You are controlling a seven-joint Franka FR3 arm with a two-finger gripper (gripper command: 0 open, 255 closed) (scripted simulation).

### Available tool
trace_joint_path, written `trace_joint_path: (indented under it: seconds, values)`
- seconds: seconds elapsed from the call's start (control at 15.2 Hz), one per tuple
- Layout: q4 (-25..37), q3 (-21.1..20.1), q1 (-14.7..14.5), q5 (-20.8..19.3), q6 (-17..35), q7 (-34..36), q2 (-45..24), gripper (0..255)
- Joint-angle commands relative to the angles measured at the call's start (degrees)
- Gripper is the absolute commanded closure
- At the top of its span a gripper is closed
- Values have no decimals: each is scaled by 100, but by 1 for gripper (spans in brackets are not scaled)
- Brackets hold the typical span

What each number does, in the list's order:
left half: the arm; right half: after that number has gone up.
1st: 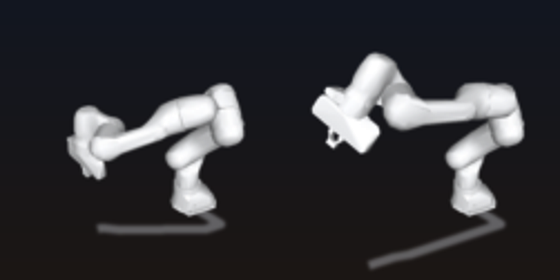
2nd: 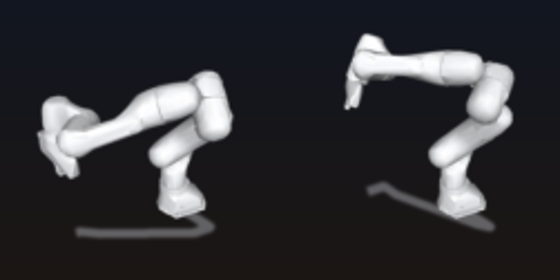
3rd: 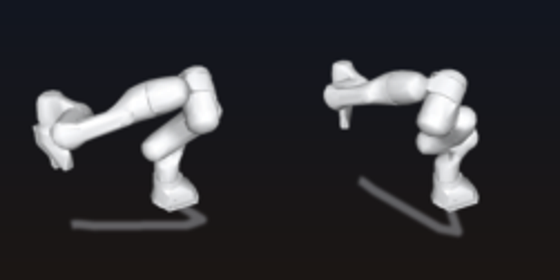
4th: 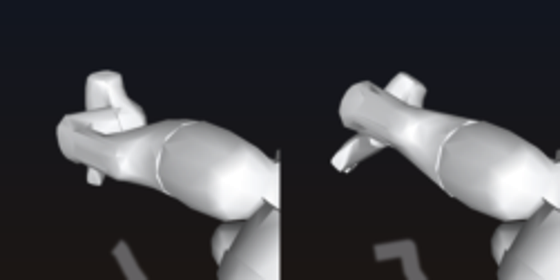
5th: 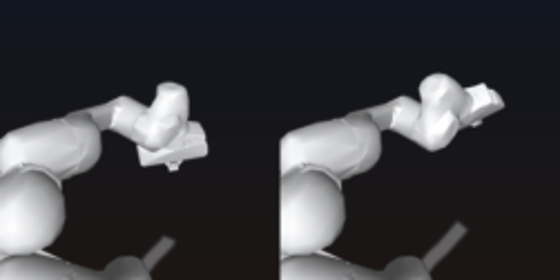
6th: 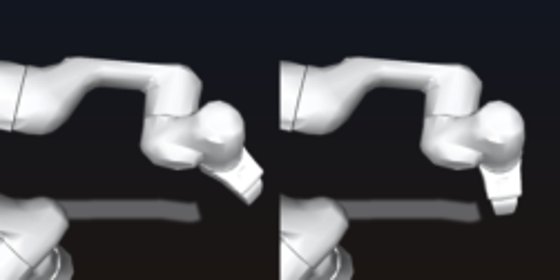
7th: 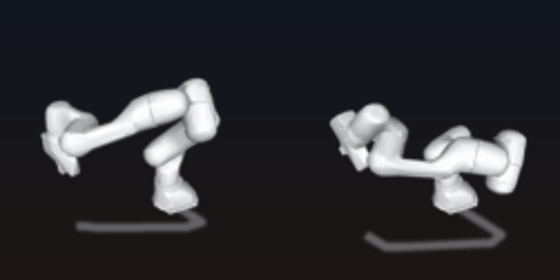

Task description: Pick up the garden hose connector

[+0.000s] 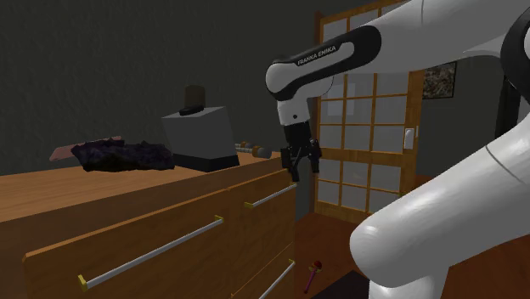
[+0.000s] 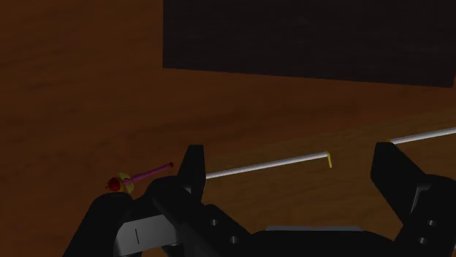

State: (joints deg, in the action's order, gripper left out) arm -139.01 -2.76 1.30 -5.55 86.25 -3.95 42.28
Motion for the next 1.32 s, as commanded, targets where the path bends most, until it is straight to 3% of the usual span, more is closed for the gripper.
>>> trace_joint_path:
  seconds: [0.0, 0.59, 1.25]
  values:
    - [0, 0, 0, 0, 0, 0, 0, 0]
    - [1650, 89, 5, -47, 538, -270, -1850, 0]
    - [4089, 108, -13, -14, 474, -593, -3854, 0]
